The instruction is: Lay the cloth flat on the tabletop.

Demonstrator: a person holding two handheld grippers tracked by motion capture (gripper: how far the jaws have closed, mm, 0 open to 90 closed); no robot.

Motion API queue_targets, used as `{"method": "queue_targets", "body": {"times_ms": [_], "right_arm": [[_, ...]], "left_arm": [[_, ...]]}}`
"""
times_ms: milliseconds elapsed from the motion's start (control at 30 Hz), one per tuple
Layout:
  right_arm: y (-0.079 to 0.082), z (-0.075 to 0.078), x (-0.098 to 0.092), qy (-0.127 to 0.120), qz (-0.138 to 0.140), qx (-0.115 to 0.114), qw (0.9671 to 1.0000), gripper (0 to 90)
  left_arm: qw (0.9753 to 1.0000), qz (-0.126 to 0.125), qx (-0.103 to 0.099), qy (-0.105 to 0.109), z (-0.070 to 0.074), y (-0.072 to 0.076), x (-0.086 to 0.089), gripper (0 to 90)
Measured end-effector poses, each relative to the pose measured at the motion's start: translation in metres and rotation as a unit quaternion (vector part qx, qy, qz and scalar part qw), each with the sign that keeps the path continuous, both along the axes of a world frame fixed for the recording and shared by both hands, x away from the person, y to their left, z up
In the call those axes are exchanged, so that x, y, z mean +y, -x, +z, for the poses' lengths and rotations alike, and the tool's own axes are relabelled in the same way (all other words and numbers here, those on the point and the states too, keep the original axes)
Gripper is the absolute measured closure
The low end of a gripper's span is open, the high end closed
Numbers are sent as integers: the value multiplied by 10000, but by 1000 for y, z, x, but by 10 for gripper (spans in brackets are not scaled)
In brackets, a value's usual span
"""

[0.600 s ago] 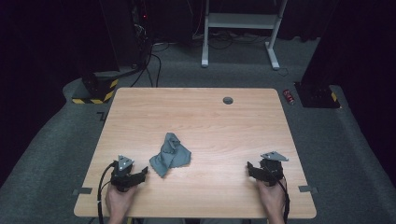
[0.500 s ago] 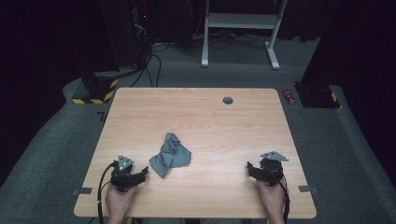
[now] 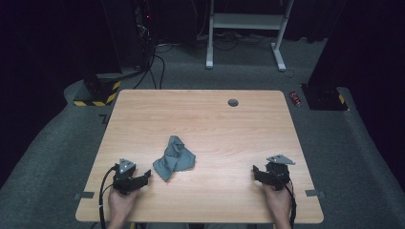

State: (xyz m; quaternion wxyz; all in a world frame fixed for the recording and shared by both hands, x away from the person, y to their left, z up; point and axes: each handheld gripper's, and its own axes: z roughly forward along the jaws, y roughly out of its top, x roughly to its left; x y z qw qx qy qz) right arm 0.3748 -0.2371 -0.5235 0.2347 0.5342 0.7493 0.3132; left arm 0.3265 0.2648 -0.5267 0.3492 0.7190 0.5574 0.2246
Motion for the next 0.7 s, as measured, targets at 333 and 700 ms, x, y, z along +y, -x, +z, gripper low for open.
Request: {"method": "queue_targets", "body": {"times_ms": [333, 700], "right_arm": [[0, 0, 0, 0, -2, 5, 10000, 235], [0, 0, 0, -2, -1, 7, 10000, 235]], "left_arm": [[9990, -319, -97, 308, 17, -5, -11, 314], [9960, -882, 32, 139, 24, -27, -49, 281]]}}
